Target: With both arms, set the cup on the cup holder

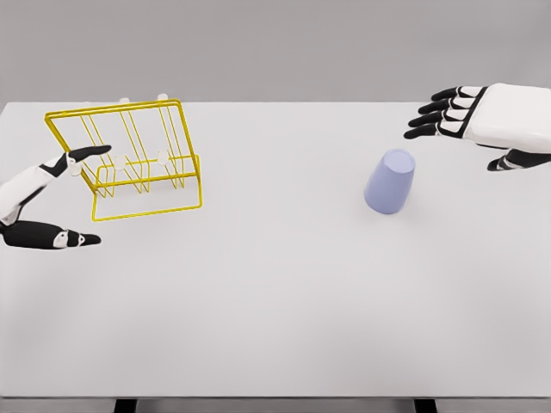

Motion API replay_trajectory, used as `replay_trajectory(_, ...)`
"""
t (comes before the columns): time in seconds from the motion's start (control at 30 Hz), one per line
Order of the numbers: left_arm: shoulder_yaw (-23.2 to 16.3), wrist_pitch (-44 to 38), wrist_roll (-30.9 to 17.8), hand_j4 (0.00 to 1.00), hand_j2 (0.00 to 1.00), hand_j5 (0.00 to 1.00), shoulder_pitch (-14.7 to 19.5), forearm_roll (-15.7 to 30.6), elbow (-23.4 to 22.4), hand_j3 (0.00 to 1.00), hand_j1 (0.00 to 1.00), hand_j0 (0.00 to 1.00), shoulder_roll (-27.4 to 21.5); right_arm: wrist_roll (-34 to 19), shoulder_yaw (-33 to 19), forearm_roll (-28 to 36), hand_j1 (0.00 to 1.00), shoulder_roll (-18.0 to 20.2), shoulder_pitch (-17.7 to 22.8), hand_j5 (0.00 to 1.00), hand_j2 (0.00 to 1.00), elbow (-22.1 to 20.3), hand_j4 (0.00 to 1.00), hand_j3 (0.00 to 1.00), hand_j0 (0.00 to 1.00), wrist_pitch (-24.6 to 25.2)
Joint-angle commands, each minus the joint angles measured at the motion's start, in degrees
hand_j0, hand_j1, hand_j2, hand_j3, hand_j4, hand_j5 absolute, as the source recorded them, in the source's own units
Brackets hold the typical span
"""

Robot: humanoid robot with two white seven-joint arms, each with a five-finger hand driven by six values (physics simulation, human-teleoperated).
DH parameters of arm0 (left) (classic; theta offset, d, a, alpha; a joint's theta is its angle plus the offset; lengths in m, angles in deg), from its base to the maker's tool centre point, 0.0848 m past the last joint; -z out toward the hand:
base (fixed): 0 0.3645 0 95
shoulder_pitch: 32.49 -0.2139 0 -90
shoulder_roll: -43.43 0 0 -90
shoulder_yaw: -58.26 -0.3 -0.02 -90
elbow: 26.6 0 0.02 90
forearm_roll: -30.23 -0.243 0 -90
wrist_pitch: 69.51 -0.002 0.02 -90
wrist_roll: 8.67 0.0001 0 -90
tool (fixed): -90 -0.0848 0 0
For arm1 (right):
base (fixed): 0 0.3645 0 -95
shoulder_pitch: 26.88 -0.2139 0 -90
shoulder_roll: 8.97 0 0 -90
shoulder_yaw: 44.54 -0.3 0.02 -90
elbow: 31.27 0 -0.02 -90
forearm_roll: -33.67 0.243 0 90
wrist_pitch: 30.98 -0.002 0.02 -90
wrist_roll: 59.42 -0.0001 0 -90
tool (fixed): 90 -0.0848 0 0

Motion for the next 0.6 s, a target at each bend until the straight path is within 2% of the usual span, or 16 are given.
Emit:
replay_trajectory(0.0,0.2,-0.1,0.0,1.00,1.00,1.00,0.0,0.4,0.0,1.00,1.00,1.00,0.0,0.0,0.0,0.3,1.00,-0.1,0.0,1.00,1.00,0.0,1.00,1.00,1.00,0.2)
replay_trajectory(0.1,0.2,-0.1,0.0,1.00,1.00,1.00,0.0,0.4,0.0,1.00,1.00,1.00,0.0,0.0,-0.1,0.3,1.00,-1.1,0.0,1.00,1.00,-0.1,1.00,1.00,1.00,0.2)
replay_trajectory(0.17,0.2,-0.1,-0.1,1.00,1.00,1.00,0.0,0.3,0.0,1.00,1.00,1.00,0.1,0.0,0.2,0.4,1.00,-0.5,-0.6,1.00,1.00,0.0,1.00,1.00,1.00,0.2)
replay_trajectory(0.2,0.2,-0.1,0.0,1.00,1.00,1.00,0.0,0.3,0.0,1.00,1.00,1.00,0.1,0.0,-0.3,0.4,1.00,1.1,-1.1,1.00,1.00,0.2,1.00,1.00,1.00,0.2)
replay_trajectory(0.23,0.2,-0.1,0.0,1.00,1.00,1.00,0.0,0.4,0.0,1.00,1.00,1.00,0.1,0.0,0.1,0.5,1.00,4.8,-1.3,1.00,1.00,0.1,1.00,1.00,1.00,0.2)
replay_trajectory(0.27,0.2,-0.1,0.0,1.00,1.00,1.00,0.0,0.3,0.0,1.00,1.00,1.00,0.1,0.0,1.9,1.1,1.00,6.4,-1.2,1.00,1.00,0.0,1.00,1.00,1.00,0.2)
replay_trajectory(0.3,0.2,-0.1,0.0,1.00,1.00,1.00,0.0,0.3,0.0,1.00,1.00,1.00,0.1,0.0,5.2,1.4,1.00,6.4,-2.0,1.00,1.00,0.0,1.00,1.00,1.00,0.2)
replay_trajectory(0.37,0.2,-0.1,-0.1,1.00,1.00,1.00,0.0,0.3,0.0,1.00,1.00,1.00,0.1,0.0,8.1,1.4,1.00,5.6,-5.7,1.00,1.00,0.0,1.00,1.00,1.00,0.2)
replay_trajectory(0.4,0.2,-0.1,-0.1,1.00,1.00,1.00,0.0,0.3,0.0,1.00,1.00,1.00,0.1,0.0,8.3,1.0,1.00,2.7,-6.5,1.00,1.00,0.2,1.00,1.00,1.00,0.2)
replay_trajectory(0.47,0.2,-0.1,-0.1,1.00,1.00,1.00,0.0,0.3,0.0,1.00,1.00,1.00,0.1,0.0,8.7,0.7,1.00,2.7,-7.5,1.00,1.00,0.0,1.00,1.00,1.00,0.2)
replay_trajectory(0.57,0.2,-0.1,-0.1,1.00,1.00,1.00,0.0,0.3,-0.1,1.00,1.00,1.00,0.1,0.0,10.3,-3.1,1.00,1.3,-8.3,1.00,1.00,1.5,1.00,1.00,1.00,0.2)
